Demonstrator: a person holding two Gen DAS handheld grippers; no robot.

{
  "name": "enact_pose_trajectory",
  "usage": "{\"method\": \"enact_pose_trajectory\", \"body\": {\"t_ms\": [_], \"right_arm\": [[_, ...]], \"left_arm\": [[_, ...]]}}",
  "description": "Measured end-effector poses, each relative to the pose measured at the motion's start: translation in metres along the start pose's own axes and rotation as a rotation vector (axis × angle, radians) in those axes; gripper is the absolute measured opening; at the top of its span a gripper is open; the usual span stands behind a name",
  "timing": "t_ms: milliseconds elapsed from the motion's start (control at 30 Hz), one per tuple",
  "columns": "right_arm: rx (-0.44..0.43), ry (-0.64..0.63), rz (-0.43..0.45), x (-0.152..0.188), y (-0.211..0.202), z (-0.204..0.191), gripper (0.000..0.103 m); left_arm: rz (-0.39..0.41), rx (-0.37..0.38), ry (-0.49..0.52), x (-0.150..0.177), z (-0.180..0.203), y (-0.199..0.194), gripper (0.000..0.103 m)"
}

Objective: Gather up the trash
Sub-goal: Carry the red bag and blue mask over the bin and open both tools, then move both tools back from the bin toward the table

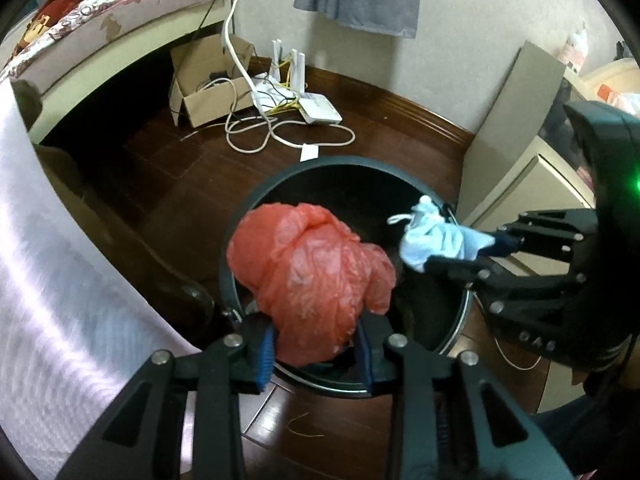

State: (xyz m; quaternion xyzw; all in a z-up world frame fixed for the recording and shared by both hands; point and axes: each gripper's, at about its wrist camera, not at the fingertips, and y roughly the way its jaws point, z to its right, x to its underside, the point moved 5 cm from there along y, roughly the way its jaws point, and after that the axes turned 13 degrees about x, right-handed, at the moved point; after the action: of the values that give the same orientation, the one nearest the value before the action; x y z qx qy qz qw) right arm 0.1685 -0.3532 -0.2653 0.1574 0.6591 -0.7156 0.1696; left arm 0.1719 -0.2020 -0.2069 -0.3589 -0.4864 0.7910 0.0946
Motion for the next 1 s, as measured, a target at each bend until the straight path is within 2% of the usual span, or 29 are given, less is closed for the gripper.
{"method": "enact_pose_trajectory", "body": {"t_ms": [33, 67, 100, 133, 167, 200, 333, 400, 433, 467, 600, 833, 1000], "right_arm": [[-0.002, -0.006, -0.009, 0.000, 0.004, -0.002, 0.028], [0.002, -0.012, -0.012, 0.001, 0.006, -0.003, 0.029], [0.016, -0.022, -0.005, 0.001, 0.007, -0.004, 0.031], [0.032, -0.032, 0.002, 0.001, 0.009, -0.003, 0.044], [0.065, -0.036, -0.003, 0.002, 0.012, -0.001, 0.068], [0.107, -0.035, -0.008, 0.005, 0.014, 0.001, 0.075], [0.147, -0.021, -0.009, 0.011, 0.014, 0.013, 0.077], [0.149, -0.004, -0.010, 0.012, 0.013, 0.016, 0.086], [0.154, 0.005, -0.012, 0.012, 0.012, 0.018, 0.101], [0.158, 0.012, -0.008, 0.011, 0.010, 0.018, 0.103], [0.175, 0.007, 0.038, 0.004, -0.002, 0.014, 0.103], [0.159, 0.053, 0.116, -0.016, -0.036, 0.014, 0.103], [0.145, 0.098, 0.167, -0.028, -0.064, 0.017, 0.103]], "left_arm": [[-0.005, 0.008, -0.010, 0.001, -0.002, 0.002, 0.042], [-0.011, 0.007, -0.017, 0.003, -0.003, 0.003, 0.059], [-0.019, -0.018, -0.019, 0.004, -0.006, 0.006, 0.081], [-0.016, -0.063, -0.022, 0.007, -0.010, 0.007, 0.088], [-0.011, -0.067, -0.030, 0.009, -0.013, 0.007, 0.093], [-0.007, -0.060, -0.047, 0.012, -0.017, 0.005, 0.093], [0.006, -0.086, -0.085, 0.019, -0.025, -0.003, 0.093], [0.028, -0.115, -0.083, 0.020, -0.026, -0.010, 0.103], [0.042, -0.134, -0.083, 0.020, -0.025, -0.014, 0.103], [0.048, -0.143, -0.084, 0.019, -0.026, -0.016, 0.103], [0.072, -0.164, -0.089, 0.017, -0.024, -0.027, 0.103], [0.123, -0.172, -0.068, 0.009, -0.016, -0.053, 0.103], [0.160, -0.207, -0.051, 0.004, -0.011, -0.077, 0.103]]}}
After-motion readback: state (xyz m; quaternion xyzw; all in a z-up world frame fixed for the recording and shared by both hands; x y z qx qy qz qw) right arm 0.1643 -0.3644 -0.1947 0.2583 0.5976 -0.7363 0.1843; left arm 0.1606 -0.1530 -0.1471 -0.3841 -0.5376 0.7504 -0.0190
